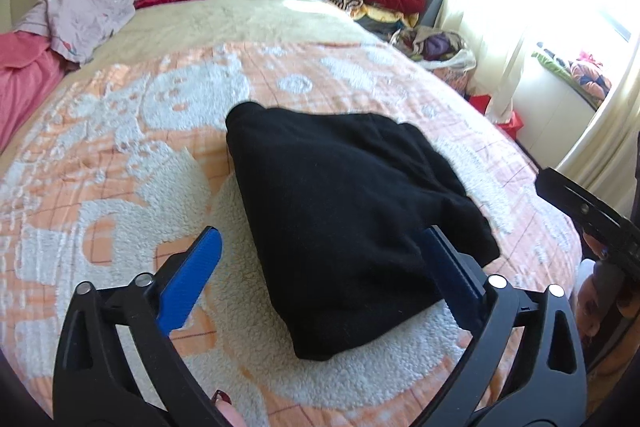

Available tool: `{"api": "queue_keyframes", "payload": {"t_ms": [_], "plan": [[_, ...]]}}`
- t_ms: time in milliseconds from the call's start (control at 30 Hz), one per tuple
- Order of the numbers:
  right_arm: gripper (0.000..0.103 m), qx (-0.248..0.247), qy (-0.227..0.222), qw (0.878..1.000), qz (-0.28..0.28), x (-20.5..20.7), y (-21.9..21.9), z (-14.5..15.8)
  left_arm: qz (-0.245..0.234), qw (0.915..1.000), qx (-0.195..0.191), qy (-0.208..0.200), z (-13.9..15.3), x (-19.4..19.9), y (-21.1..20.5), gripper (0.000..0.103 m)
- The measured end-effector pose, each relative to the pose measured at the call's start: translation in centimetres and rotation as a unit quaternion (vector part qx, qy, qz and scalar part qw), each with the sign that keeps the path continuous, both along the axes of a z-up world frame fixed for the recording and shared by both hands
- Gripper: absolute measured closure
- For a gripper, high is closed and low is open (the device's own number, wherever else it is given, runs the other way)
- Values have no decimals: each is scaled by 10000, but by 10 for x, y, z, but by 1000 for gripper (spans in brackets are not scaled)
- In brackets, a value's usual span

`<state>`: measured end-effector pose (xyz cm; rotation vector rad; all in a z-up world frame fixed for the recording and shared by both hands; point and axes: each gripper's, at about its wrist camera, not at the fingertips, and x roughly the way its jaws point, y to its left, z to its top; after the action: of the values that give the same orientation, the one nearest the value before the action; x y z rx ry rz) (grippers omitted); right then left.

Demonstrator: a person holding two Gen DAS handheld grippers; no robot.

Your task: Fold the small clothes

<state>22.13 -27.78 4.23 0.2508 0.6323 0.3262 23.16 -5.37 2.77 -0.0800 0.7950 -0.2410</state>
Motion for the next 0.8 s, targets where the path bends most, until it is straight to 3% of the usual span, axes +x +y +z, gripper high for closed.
{"api": "queue_keyframes", "payload": {"t_ms": [400,600,800], "plan": [[5,-301,-493,9983,-4,-63,14,24,29,9977,125,-664,36,-52,14,10],[5,-522,-586,9969,-23,-90,24,23,43,9974,280,-669,32,-80,23,10],[5,-704,-359,9969,-37,-110,35,2,61,9982,288,-532,14,-103,33,10]]}}
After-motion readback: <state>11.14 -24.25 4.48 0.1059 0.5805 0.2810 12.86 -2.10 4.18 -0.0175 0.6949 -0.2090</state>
